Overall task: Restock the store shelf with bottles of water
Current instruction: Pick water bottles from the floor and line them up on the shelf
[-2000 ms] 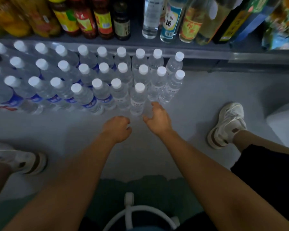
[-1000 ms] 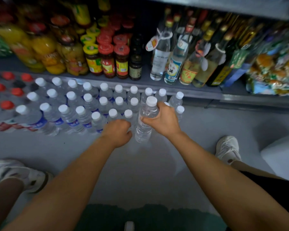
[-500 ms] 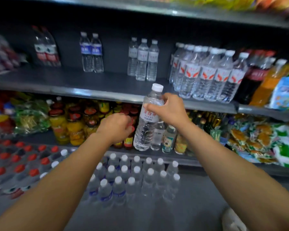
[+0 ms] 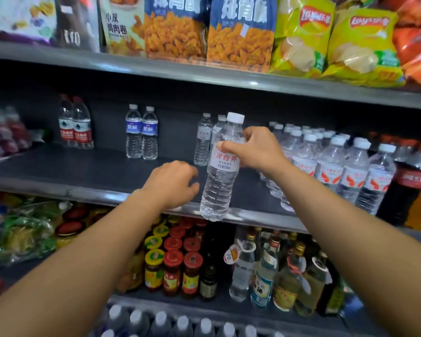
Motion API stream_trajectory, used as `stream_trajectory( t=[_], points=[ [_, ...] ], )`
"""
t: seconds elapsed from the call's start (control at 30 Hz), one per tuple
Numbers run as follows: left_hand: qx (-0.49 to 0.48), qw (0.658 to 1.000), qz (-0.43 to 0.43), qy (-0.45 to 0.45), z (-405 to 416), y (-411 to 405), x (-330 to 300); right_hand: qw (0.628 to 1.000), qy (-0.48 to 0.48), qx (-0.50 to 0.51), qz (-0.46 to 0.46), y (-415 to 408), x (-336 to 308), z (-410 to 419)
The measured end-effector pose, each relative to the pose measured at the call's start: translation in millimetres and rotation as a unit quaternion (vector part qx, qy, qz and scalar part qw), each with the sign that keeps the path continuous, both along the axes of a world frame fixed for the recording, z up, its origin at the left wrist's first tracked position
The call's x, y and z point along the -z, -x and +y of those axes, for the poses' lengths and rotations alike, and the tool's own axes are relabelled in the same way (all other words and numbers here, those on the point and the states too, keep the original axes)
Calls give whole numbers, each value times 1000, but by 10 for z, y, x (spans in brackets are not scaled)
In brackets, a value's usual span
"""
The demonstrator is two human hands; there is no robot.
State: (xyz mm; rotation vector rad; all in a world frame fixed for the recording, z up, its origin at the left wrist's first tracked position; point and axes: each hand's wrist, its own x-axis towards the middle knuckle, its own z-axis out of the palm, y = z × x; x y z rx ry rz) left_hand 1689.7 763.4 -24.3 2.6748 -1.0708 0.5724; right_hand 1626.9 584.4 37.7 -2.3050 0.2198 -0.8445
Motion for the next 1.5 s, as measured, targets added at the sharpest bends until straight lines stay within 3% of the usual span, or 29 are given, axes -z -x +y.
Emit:
stream_trajectory(
  t=[0.63, 1.13, 1.27, 1.5],
  points=[
    [-8, 999, -2, -51, -371, -1885, 325, 996, -23, -18, 82, -2299, -109, -502],
    [24, 997, -10, -68, -527, -2706, 518, 988, -15, 41, 146, -3136, -28, -479],
    [29, 998, -11, -62, -562, -2789, 562, 980, 49, 101, 163, -3137, -105, -481],
    [34, 998, -13, -57, -616, -2794, 584, 965, 180, 165, 100, -3188, -89, -546]
  ],
)
